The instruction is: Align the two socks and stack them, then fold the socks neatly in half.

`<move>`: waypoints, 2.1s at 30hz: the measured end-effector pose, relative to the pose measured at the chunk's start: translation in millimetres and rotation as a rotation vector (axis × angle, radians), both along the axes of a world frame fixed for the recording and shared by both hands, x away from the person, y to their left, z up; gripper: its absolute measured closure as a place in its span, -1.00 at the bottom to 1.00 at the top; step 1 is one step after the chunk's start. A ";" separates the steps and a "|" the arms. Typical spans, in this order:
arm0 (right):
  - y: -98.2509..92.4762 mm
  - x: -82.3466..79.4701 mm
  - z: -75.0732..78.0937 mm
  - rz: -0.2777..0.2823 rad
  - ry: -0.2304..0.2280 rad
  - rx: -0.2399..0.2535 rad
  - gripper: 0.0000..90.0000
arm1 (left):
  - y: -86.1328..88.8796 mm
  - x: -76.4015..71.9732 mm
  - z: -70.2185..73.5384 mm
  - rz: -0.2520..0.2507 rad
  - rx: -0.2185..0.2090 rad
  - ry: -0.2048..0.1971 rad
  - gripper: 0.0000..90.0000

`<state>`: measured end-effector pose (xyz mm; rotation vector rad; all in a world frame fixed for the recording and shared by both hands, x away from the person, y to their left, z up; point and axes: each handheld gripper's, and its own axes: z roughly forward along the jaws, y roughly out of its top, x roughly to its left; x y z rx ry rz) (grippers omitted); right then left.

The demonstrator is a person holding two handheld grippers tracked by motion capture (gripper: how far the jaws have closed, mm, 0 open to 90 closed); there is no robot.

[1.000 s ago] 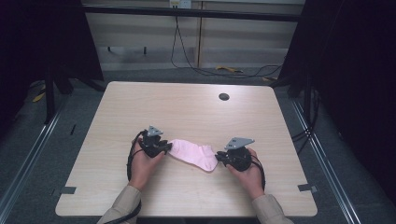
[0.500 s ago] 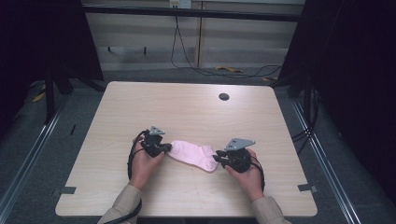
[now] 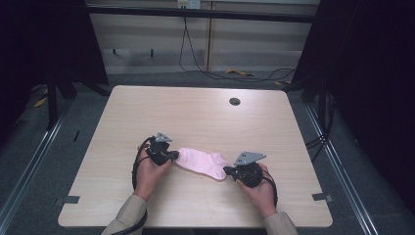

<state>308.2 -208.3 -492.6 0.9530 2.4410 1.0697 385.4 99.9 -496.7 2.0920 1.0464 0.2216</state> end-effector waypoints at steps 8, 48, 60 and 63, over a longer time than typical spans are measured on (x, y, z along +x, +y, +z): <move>0.0 -0.6 -6.7 -0.006 0.001 -0.031 1.00 | 0.2 -2.4 2.8 0.003 0.002 -0.009 0.97; 0.2 -1.1 -10.4 -0.007 -0.029 -0.011 1.00 | -6.7 -5.7 34.6 -0.005 -0.005 -0.029 0.97; 1.9 -0.9 -10.2 -0.002 -0.033 -0.016 1.00 | -12.7 -8.5 41.2 -0.017 -0.008 -0.034 0.97; 3.7 -1.2 -10.0 0.004 -0.030 -0.015 1.00 | -13.2 -8.9 43.5 -0.021 -0.006 -0.038 0.97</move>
